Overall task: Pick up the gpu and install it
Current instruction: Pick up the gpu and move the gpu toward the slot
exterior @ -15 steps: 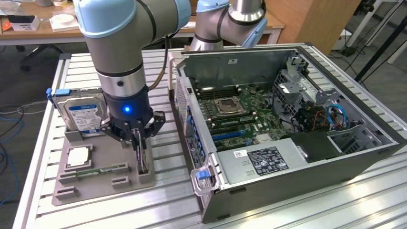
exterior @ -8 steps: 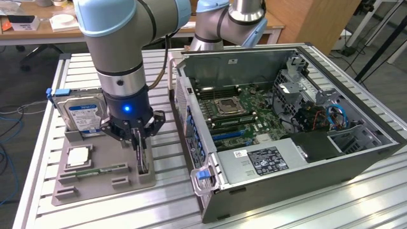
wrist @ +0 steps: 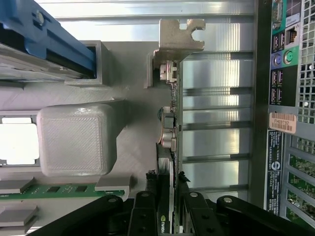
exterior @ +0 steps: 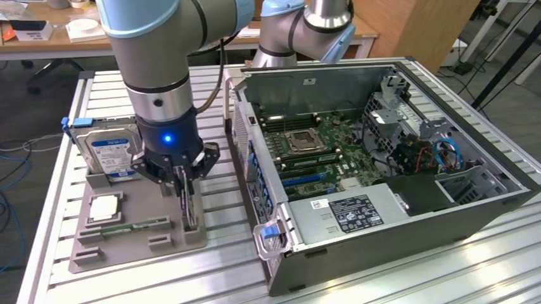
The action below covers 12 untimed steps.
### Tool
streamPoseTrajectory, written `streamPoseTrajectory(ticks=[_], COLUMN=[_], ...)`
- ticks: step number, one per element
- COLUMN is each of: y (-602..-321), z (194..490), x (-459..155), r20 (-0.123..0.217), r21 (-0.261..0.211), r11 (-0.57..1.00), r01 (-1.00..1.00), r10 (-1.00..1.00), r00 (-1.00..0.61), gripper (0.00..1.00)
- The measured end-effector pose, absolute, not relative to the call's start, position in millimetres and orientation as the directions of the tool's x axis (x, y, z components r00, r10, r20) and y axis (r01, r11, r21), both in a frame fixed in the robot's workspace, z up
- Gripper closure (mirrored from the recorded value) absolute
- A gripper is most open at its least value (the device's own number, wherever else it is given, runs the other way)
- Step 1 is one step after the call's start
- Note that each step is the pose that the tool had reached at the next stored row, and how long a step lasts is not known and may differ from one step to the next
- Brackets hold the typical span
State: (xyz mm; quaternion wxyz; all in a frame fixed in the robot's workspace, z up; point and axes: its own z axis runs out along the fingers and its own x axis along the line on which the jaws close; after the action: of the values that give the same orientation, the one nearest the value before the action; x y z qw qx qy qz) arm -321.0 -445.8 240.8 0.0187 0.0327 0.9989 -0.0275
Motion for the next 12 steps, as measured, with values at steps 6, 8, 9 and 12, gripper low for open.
streamPoseTrajectory(ticks=[6,8,9,12], y=[-445.8,-445.8,-445.7,-445.8], z=[248.6,250.5,250.9,252.1], x=[-321.0,-321.0,-321.0,-321.0], r20=[-0.039,-0.04,-0.04,-0.04], r21=[-0.058,-0.06,-0.06,-0.063], r11=[0.996,0.996,0.996,0.996], r01=[0.066,0.066,0.066,0.066], r10=[0.064,0.064,0.064,0.064], r00=[-0.997,-0.997,-0.997,-0.997], gripper=[0.74,0.74,0.74,0.74])
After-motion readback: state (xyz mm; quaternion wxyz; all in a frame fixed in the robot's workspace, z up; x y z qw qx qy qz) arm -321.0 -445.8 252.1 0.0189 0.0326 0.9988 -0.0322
